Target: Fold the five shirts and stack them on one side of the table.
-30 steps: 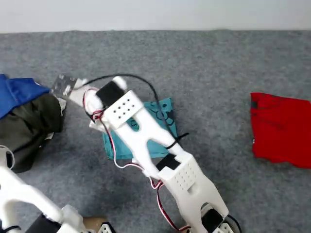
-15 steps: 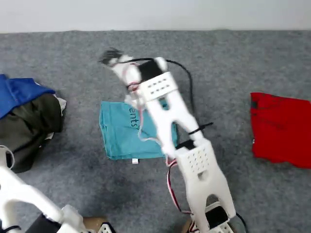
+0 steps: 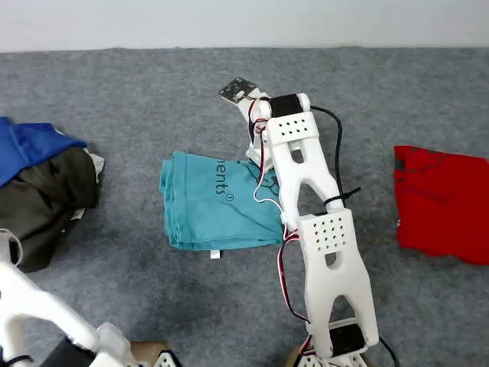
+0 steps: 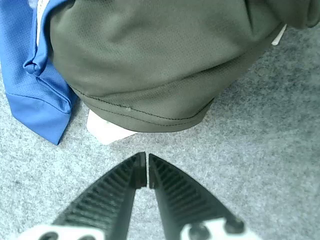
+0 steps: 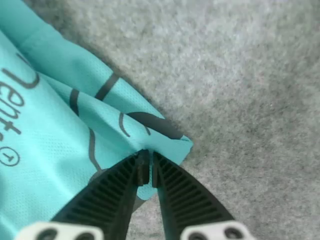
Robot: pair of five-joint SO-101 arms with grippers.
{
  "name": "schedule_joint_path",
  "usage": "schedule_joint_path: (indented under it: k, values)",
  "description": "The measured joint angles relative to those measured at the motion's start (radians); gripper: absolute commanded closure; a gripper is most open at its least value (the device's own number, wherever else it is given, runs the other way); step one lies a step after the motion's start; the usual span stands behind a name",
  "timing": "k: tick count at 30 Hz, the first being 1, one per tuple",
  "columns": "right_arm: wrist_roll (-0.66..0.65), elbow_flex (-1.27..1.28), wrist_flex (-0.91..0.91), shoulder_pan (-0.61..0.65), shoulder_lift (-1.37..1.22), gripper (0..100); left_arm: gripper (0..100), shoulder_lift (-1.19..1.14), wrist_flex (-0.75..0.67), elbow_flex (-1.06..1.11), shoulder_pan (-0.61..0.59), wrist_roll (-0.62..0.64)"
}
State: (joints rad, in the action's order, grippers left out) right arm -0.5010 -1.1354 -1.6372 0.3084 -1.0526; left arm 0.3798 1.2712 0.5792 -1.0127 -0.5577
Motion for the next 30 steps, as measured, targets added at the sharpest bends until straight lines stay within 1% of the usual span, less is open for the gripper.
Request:
schedule_joint_path:
  k: [9, 14, 17, 21, 25, 27, 30]
  values:
    - [-0.002, -0.026, -0.011, -0.029, 0.000, 97.8, 98, 0.000, 0.000, 0.000, 0.000, 0.000]
    - [-0.002, -0.026, 0.034, -0.051, -0.063, 97.8, 98, 0.000, 0.000, 0.000, 0.000, 0.000]
    - [0.000, -0.080, -0.011, -0.054, -0.061, 97.8, 98, 0.000, 0.000, 0.000, 0.000, 0.000]
    - [0.000, -0.193, -0.115, 0.021, -0.060, 97.8, 98, 0.000, 0.000, 0.000, 0.000, 0.000]
    - [0.012, -0.204, -0.117, 0.115, 0.009, 97.8, 98, 0.000, 0.000, 0.000, 0.000, 0.000]
    - [0.020, -0.160, -0.117, 0.152, 0.057, 97.8, 98, 0.000, 0.000, 0.000, 0.000, 0.000]
    - [0.023, -0.017, -0.117, 0.221, 0.138, 97.8, 98, 0.000, 0.000, 0.000, 0.000, 0.000]
